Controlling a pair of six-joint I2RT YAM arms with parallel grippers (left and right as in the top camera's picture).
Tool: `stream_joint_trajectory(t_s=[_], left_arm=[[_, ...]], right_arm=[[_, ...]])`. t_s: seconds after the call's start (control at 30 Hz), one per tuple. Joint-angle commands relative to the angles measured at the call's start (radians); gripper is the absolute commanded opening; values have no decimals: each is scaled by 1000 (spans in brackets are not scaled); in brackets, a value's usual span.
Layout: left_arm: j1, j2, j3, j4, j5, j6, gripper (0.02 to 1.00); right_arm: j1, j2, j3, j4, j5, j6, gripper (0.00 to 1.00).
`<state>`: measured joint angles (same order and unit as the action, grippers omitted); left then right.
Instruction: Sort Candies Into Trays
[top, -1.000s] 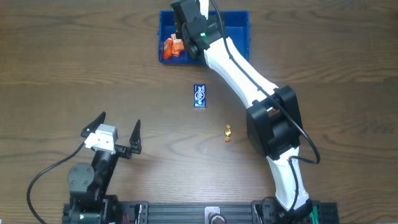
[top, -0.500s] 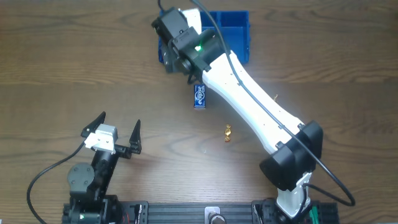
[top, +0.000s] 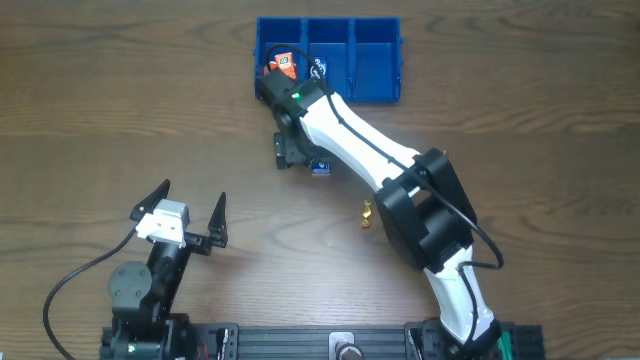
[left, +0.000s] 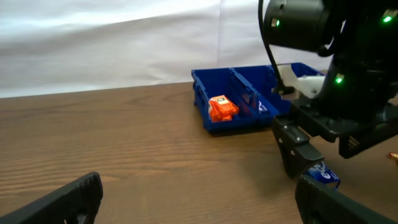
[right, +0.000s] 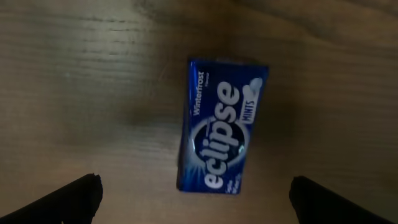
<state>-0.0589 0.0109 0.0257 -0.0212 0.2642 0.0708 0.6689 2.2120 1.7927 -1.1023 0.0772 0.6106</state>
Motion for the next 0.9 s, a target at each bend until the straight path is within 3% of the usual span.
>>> stream_joint_trajectory(t_s=[0.03, 0.6, 0.7, 0.9], left_arm=[[6, -7, -21, -30, 17, -11, 998], [6, -7, -21, -30, 17, -11, 996], [6, -7, -21, -30, 17, -11, 998], [6, -7, -21, -30, 17, -11, 998]], right_arm=[[-41, 40, 4, 1, -35, 45, 998], [-49, 87, 0, 41, -35, 71, 827], [-49, 87, 0, 43, -35, 71, 746], [-49, 87, 1, 48, -35, 71, 426]])
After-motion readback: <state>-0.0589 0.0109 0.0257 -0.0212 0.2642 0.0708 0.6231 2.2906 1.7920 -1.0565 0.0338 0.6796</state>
